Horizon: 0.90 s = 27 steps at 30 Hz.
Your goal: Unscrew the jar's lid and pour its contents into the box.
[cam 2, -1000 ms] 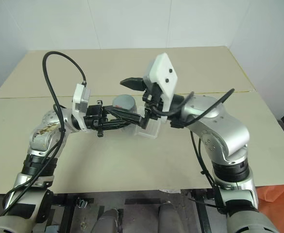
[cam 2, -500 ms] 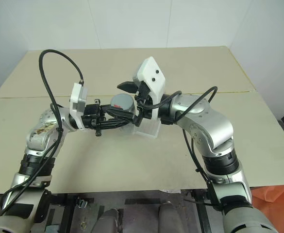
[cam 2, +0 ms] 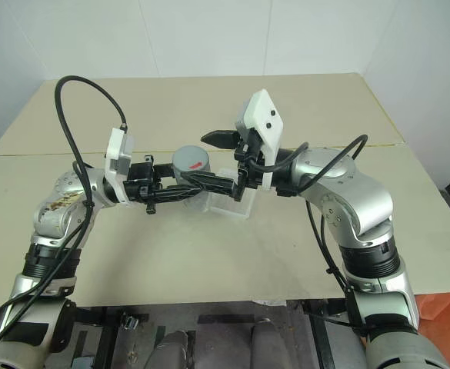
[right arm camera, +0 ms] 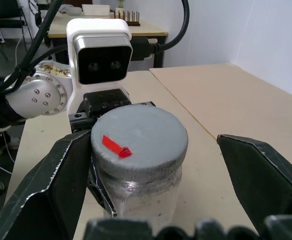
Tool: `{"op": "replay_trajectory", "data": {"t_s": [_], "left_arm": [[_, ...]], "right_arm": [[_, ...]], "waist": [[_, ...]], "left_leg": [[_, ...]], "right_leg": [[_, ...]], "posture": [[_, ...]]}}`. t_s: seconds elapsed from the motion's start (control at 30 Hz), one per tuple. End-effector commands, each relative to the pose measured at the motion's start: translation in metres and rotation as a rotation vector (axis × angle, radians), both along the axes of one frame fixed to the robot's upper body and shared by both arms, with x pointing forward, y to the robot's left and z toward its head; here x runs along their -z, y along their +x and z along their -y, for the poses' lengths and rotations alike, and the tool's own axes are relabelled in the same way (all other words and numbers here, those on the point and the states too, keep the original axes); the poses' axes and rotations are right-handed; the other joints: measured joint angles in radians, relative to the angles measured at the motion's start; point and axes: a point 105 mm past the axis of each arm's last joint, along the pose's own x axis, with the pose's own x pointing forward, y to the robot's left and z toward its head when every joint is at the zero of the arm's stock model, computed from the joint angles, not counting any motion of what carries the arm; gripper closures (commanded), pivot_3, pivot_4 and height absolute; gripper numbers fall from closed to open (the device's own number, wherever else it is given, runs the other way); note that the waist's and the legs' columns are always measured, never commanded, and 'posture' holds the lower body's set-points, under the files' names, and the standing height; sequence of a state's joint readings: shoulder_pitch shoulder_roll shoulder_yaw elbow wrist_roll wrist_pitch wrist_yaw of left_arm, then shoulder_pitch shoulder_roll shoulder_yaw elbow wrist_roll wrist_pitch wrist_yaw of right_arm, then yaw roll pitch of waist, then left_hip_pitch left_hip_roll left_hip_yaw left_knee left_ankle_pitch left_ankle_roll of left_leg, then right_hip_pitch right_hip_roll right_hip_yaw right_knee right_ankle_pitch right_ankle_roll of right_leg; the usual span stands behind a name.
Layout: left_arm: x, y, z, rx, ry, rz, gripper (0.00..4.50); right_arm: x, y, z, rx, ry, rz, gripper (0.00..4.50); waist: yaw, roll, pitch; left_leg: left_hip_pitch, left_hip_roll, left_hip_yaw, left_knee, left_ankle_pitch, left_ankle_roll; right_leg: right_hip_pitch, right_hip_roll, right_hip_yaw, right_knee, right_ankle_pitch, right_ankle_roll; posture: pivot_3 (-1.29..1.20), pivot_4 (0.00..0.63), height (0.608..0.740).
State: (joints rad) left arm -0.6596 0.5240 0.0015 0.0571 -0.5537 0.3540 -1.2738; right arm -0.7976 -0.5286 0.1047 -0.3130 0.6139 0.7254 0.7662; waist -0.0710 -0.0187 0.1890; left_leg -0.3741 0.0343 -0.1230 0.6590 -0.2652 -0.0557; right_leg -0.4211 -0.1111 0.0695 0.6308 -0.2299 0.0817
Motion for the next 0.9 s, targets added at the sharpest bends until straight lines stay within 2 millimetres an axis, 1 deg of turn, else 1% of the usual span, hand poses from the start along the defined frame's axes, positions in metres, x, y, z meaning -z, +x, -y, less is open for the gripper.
{"op": "replay_trajectory", "data": {"t_s": [0.03, 0.17, 0.27, 0.37, 0.47, 0.6, 0.7, 0.8, 0.9], "left_arm": [[-0.011, -0.012, -0.004, 0.059, -0.006, 0.057, 2.62], [-0.011, -0.011, -0.006, 0.053, -0.006, 0.056, 2.62], [-0.010, -0.011, -0.006, 0.053, -0.005, 0.055, 2.62], [-0.010, -0.009, -0.006, 0.050, -0.007, 0.053, 2.62], [-0.010, -0.007, -0.005, 0.047, -0.010, 0.052, 2.62], [-0.010, -0.001, -0.001, 0.033, -0.023, 0.049, 2.62], [-0.008, 0.005, 0.003, 0.026, -0.034, 0.039, 2.62], [-0.008, 0.005, 0.008, 0.036, -0.044, 0.037, 2.62], [-0.009, 0.005, 0.012, 0.048, -0.052, 0.040, 2.62]], "right_arm": [[-0.021, 0.026, 0.051, 0.235, 0.073, 0.057, 0.03], [-0.023, 0.023, 0.062, 0.251, 0.083, 0.062, 0.03], [-0.023, 0.023, 0.068, 0.266, 0.080, 0.063, 0.03], [-0.022, 0.018, 0.069, 0.256, 0.065, 0.067, 0.03], [-0.022, 0.011, 0.066, 0.228, 0.046, 0.075, 0.03], [-0.023, -0.010, 0.050, 0.114, 0.033, 0.083, 0.03], [-0.026, -0.022, 0.032, 0.039, 0.035, 0.090, 0.03], [-0.029, -0.028, 0.019, -0.009, 0.041, 0.095, 0.03], [-0.031, -0.025, 0.007, -0.010, 0.045, 0.100, 0.03]], "waist": [[0.001, 0.000, 0.000], [0.010, 0.000, 0.000], [0.004, 0.000, 0.000], [-0.001, 0.000, 0.000], [0.000, 0.000, 0.000], [0.002, 0.000, 0.000], [0.001, 0.000, 0.000], [0.000, 0.000, 0.000], [0.000, 0.000, 0.000]], "left_leg": [[0.000, 0.000, 0.000, 0.000, 0.000, 0.000], [-0.001, -0.001, 0.000, 0.000, 0.000, 0.000], [-0.001, 0.000, 0.000, 0.000, 0.000, 0.000], [-0.001, 0.000, 0.001, 0.000, 0.000, 0.000], [-0.001, 0.000, 0.000, 0.000, 0.000, 0.000], [-0.001, 0.000, 0.000, 0.000, 0.000, 0.000], [-0.001, 0.000, 0.000, 0.000, 0.000, 0.000], [0.000, 0.000, 0.000, 0.000, 0.000, 0.000], [-0.001, 0.000, 0.000, 0.000, 0.000, 0.000]], "right_leg": [[0.000, 0.000, 0.000, 0.000, 0.000, 0.000], [0.001, -0.001, 0.000, -0.001, 0.000, 0.000], [0.000, 0.000, 0.000, -0.001, 0.000, 0.000], [0.000, 0.000, 0.000, -0.001, 0.000, 0.000], [0.000, 0.000, 0.000, 0.000, 0.000, 0.000], [0.000, 0.000, 0.000, -0.001, 0.000, 0.000], [0.000, 0.000, 0.000, -0.001, 0.000, 0.000], [0.000, 0.000, 0.000, 0.000, 0.000, 0.000], [0.000, 0.000, 0.000, 0.000, 0.000, 0.000]], "posture": [[0.00, 0.150, 0.740], [0.00, 0.150, 0.740], [0.00, 0.150, 0.740], [0.00, 0.150, 0.740], [0.00, 0.150, 0.740], [0.00, 0.150, 0.740], [0.00, 0.150, 0.740], [0.00, 0.150, 0.740], [0.00, 0.150, 0.740]]}}
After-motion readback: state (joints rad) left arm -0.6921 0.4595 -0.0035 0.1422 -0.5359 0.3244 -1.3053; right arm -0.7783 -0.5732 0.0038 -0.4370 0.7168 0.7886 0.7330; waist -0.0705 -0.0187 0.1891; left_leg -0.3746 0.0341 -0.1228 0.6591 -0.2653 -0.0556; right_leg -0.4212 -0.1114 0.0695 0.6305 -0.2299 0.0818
